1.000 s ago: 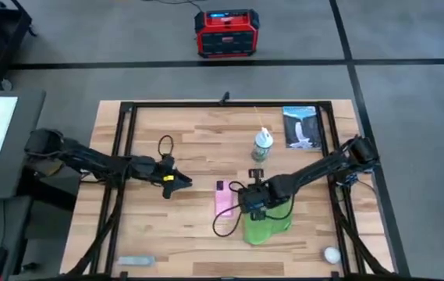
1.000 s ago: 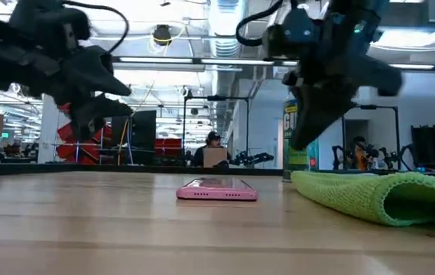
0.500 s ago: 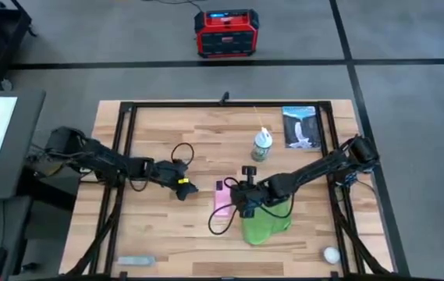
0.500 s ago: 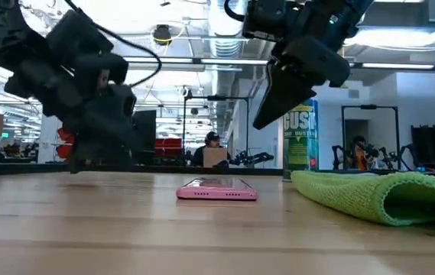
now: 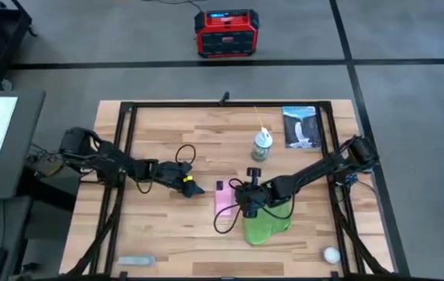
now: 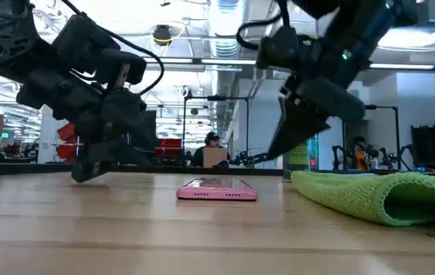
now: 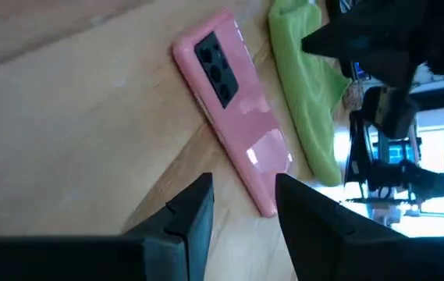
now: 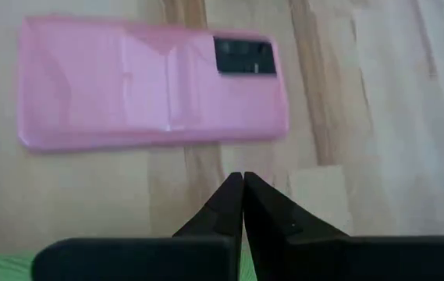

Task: Apply microfiber cloth
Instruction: Spray the back of the pink phone using the white spray bottle

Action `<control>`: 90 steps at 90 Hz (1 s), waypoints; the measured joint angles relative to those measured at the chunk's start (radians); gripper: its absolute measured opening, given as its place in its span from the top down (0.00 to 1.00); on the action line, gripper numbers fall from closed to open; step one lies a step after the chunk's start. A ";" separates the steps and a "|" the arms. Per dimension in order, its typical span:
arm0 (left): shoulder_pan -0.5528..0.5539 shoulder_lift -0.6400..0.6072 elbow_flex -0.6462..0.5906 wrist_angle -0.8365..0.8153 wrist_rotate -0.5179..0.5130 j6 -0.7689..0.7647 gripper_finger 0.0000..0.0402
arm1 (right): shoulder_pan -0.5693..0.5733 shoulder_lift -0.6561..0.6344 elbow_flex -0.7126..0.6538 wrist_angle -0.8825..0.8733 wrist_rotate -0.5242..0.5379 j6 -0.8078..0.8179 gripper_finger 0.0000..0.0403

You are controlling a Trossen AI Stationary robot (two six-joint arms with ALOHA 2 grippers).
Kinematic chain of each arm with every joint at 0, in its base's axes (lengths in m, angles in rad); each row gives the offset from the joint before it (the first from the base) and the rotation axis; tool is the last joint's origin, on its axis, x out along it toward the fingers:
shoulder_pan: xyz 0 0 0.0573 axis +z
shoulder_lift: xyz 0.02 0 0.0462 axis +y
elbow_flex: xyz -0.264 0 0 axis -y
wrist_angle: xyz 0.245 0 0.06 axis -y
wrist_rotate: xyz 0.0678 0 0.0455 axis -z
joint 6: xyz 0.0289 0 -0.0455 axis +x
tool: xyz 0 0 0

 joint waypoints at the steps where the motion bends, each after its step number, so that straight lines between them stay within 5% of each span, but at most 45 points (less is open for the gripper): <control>1: 0.000 0.003 0.003 0.000 0.000 -0.001 0.70 | 0.001 0.000 0.000 0.001 0.000 0.001 1.00; 35: 0.015 0.006 0.075 -0.233 0.002 0.005 0.70 | 0.030 0.000 0.001 0.086 0.000 -0.007 1.00; 90: 0.014 0.006 0.072 -0.268 -0.034 -0.005 0.70 | 0.022 0.098 0.003 0.126 -0.072 -0.024 1.00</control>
